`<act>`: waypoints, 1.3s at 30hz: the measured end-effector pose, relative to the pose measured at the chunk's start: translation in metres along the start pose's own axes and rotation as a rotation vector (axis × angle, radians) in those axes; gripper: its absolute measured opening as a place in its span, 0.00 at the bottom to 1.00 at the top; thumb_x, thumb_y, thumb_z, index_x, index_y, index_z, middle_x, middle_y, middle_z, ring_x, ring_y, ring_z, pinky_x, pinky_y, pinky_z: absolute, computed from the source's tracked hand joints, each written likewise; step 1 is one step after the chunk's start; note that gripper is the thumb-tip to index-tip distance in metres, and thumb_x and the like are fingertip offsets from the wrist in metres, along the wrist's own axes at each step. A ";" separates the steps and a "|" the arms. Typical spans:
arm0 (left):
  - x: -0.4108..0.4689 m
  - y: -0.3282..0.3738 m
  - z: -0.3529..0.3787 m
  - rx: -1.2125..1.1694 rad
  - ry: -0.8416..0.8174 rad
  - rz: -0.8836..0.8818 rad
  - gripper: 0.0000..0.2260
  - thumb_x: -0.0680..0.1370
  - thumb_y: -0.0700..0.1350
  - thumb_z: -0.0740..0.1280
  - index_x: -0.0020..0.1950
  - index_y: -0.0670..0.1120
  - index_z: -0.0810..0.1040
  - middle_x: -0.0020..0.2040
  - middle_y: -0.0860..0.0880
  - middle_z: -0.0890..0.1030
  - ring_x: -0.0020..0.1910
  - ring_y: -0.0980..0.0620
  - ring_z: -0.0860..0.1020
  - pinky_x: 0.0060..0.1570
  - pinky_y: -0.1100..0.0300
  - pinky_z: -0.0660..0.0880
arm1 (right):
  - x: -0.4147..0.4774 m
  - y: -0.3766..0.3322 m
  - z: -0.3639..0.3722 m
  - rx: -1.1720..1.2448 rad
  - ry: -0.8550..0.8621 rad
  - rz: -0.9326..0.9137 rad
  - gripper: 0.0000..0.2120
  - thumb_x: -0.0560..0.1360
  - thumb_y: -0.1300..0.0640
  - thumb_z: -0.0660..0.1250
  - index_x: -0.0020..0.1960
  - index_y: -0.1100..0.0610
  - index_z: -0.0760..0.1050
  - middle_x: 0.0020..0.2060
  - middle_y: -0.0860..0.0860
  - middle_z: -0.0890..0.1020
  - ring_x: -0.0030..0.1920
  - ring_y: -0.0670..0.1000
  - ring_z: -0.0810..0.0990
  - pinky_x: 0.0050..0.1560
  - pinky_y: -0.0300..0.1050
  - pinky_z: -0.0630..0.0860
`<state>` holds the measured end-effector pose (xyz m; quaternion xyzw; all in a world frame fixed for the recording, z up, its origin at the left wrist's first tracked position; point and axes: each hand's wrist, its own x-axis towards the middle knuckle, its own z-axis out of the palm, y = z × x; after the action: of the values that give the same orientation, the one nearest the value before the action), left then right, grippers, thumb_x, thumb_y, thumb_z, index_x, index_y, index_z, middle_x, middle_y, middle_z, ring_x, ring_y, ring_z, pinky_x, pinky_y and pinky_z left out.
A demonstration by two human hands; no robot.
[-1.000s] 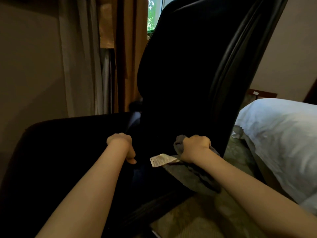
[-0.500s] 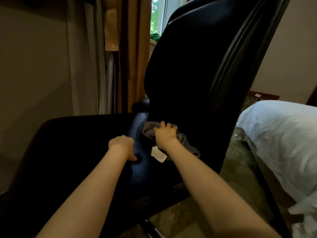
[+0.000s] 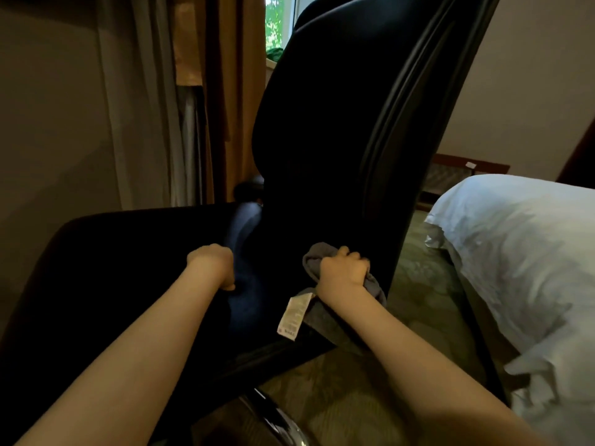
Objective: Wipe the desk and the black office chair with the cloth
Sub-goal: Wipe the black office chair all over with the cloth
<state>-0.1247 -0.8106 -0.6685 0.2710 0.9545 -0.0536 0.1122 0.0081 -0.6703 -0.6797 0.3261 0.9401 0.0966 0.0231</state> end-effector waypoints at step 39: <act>-0.025 0.142 0.012 -0.021 0.087 0.138 0.20 0.75 0.43 0.69 0.66 0.45 0.71 0.63 0.45 0.75 0.63 0.45 0.74 0.55 0.56 0.74 | -0.063 0.067 -0.020 0.019 0.377 -0.031 0.19 0.70 0.53 0.69 0.59 0.59 0.74 0.54 0.58 0.73 0.50 0.59 0.75 0.39 0.48 0.73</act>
<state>-0.0266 -0.7055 -0.6799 0.3371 0.9380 -0.0237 0.0768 0.0965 -0.6613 -0.6483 0.2880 0.9336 0.1465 -0.1550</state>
